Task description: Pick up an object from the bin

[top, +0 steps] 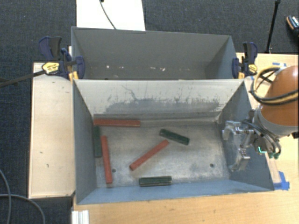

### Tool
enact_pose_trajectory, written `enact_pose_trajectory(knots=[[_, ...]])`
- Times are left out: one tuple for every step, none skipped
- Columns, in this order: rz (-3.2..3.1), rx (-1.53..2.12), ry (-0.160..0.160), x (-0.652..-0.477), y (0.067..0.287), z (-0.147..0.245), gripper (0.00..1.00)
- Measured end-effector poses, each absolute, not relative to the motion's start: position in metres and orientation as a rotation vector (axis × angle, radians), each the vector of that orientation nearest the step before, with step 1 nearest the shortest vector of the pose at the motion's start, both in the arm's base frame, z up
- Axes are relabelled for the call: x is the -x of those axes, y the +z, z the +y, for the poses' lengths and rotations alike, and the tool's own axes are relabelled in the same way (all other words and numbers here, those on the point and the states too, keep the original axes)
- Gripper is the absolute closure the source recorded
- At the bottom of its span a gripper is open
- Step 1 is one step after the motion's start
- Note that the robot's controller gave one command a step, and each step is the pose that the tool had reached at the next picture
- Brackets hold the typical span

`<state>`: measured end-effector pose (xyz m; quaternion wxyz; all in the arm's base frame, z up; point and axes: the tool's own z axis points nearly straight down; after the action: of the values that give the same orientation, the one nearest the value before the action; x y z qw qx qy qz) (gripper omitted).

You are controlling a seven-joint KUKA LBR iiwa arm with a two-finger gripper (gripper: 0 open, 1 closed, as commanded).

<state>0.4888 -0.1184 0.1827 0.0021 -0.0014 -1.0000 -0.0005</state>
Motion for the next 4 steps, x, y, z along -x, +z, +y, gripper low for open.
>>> enact_pose_trajectory(knots=[[-3.145,-0.037,-0.001,-0.478,0.068,-0.090,0.00],[-3.143,-0.169,0.005,-0.498,0.073,-0.141,0.00],[-3.061,-0.742,0.003,-0.481,0.161,-0.104,0.00],[-3.070,-0.660,-0.010,-0.500,0.079,0.001,0.00]])
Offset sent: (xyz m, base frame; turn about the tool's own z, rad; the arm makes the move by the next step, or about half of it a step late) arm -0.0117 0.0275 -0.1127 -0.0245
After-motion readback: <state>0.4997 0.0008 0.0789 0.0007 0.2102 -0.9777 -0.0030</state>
